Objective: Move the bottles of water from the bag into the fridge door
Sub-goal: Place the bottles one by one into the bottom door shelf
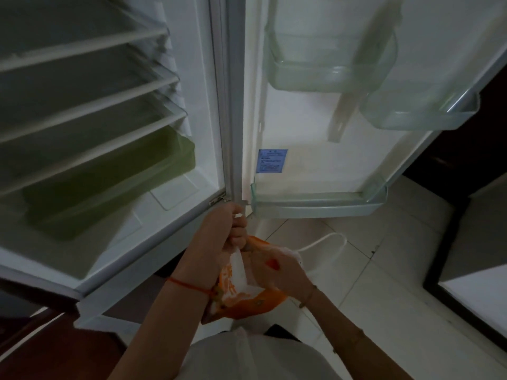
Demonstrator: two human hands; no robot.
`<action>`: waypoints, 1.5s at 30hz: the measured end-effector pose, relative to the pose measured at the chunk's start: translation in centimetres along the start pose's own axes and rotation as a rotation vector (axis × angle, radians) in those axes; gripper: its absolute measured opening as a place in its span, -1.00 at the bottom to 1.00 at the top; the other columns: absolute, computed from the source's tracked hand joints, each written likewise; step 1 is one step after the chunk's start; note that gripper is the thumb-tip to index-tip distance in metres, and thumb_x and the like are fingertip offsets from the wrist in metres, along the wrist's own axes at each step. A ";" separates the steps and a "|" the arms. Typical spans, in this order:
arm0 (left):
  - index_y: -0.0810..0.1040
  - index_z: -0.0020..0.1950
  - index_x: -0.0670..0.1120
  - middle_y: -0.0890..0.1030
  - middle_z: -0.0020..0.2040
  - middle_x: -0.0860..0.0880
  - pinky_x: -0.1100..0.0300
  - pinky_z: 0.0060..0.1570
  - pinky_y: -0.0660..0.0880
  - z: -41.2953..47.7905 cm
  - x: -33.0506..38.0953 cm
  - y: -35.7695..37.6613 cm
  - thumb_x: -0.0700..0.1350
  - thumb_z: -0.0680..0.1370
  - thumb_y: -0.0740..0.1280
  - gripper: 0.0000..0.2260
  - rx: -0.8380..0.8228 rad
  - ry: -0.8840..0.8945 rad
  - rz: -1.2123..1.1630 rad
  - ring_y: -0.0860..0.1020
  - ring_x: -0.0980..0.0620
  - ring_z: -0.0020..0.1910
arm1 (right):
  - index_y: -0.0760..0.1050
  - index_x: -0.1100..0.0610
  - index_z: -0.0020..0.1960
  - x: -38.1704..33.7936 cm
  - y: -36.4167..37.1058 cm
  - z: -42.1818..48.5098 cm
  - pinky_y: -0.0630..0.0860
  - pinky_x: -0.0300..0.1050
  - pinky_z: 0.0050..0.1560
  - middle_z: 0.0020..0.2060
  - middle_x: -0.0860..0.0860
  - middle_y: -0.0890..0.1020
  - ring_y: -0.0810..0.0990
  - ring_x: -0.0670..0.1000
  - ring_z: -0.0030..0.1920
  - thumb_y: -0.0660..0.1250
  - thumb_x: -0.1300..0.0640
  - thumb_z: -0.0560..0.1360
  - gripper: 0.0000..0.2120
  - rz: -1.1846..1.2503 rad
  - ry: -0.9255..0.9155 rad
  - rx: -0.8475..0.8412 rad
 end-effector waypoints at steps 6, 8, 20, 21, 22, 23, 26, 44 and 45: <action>0.21 -0.34 -0.07 0.19 -0.67 0.09 0.48 -0.70 0.05 0.8 0.9 1.4 -0.20 0.61 0.05 -0.70 0.041 0.052 0.003 0.11 0.20 -0.77 | 0.53 0.11 -0.17 -2.2 -8.4 -0.2 0.37 -0.44 -0.23 -0.32 -0.05 0.56 0.48 -0.17 -0.35 0.31 -0.10 0.49 -0.73 -0.116 -0.036 0.106; 0.20 -0.35 -0.07 0.19 -0.67 0.09 0.48 -0.69 0.04 1.0 1.1 1.8 -0.21 0.61 0.04 -0.69 0.044 0.052 -0.006 0.11 0.19 -0.77 | 0.57 0.13 -0.13 -3.6 -11.0 -0.5 0.38 -0.48 -0.26 -0.30 -0.02 0.62 0.56 -0.11 -0.31 0.37 -0.06 0.48 -0.76 -0.124 -0.087 0.170; 0.25 -0.32 -0.08 0.16 -0.65 0.11 0.43 -0.70 0.00 0.7 2.2 2.1 -0.22 0.60 0.05 -0.72 0.070 0.112 -0.057 0.09 0.21 -0.75 | 0.46 0.09 -0.10 -13.1 -23.0 -0.9 0.35 -0.49 -0.31 -0.38 -0.05 0.51 0.49 -0.15 -0.40 0.25 -0.10 0.50 -0.75 -0.061 -0.477 0.553; 0.25 -0.32 -0.07 0.16 -0.65 0.11 0.43 -0.70 0.00 0.9 2.1 2.1 -0.22 0.59 0.05 -0.72 0.078 0.112 -0.065 0.09 0.21 -0.75 | 0.45 0.09 -0.09 -13.3 -23.4 -0.4 0.35 -0.49 -0.31 -0.38 -0.05 0.50 0.48 -0.16 -0.40 0.27 -0.08 0.52 -0.77 -0.061 -0.478 0.567; 0.26 -0.32 -0.07 0.17 -0.64 0.11 0.44 -0.70 0.01 1.0 2.0 2.1 -0.22 0.59 0.06 -0.72 0.085 0.114 -0.073 0.09 0.21 -0.75 | 0.46 0.10 -0.09 -13.3 -23.6 0.2 0.34 -0.48 -0.32 -0.38 -0.03 0.50 0.48 -0.15 -0.41 0.29 -0.06 0.53 -0.79 -0.062 -0.474 0.572; 0.26 -0.32 -0.07 0.17 -0.64 0.10 0.44 -0.70 0.01 1.2 2.0 2.1 -0.22 0.59 0.06 -0.73 0.088 0.114 -0.081 0.09 0.21 -0.74 | 0.46 0.10 -0.08 -13.3 -23.4 1.1 0.34 -0.47 -0.32 -0.37 -0.01 0.51 0.48 -0.12 -0.40 0.31 -0.02 0.54 -0.81 -0.065 -0.473 0.566; 0.27 -0.29 -0.06 0.17 -0.64 0.10 0.43 -0.71 0.02 1.6 1.9 2.3 -0.22 0.59 0.07 -0.75 0.090 0.106 -0.099 0.10 0.20 -0.74 | 0.46 0.11 -0.05 -13.0 -22.0 4.3 0.33 -0.47 -0.29 -0.32 0.02 0.54 0.46 -0.04 -0.37 0.31 0.03 0.55 -0.86 -0.117 -0.485 0.514; 0.28 -0.24 -0.05 0.18 -0.63 0.11 0.43 -0.73 0.06 2.2 1.6 2.7 -0.18 0.60 0.07 -0.79 0.166 0.117 -0.123 0.11 0.21 -0.72 | 0.43 0.16 0.03 -9.5 -15.6 14.0 0.31 -0.15 -0.24 -0.26 0.06 0.56 0.49 0.06 -0.29 0.29 -0.14 0.53 -0.64 -0.239 -0.252 0.407; 0.29 -0.22 -0.05 0.19 -0.62 0.11 0.43 -0.73 0.06 2.3 1.5 2.7 -0.18 0.60 0.08 -0.81 0.171 0.117 -0.125 0.11 0.21 -0.72 | 0.43 0.16 0.05 -9.4 -15.4 14.0 0.31 -0.15 -0.23 -0.24 0.08 0.59 0.52 0.09 -0.27 0.28 -0.16 0.53 -0.63 -0.254 -0.243 0.405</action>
Point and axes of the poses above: each hand's wrist, its own z-axis towards the middle knuckle, its own y-axis out of the palm, x = y × z, the point moved 7 cm from there along z, towards the middle knuckle
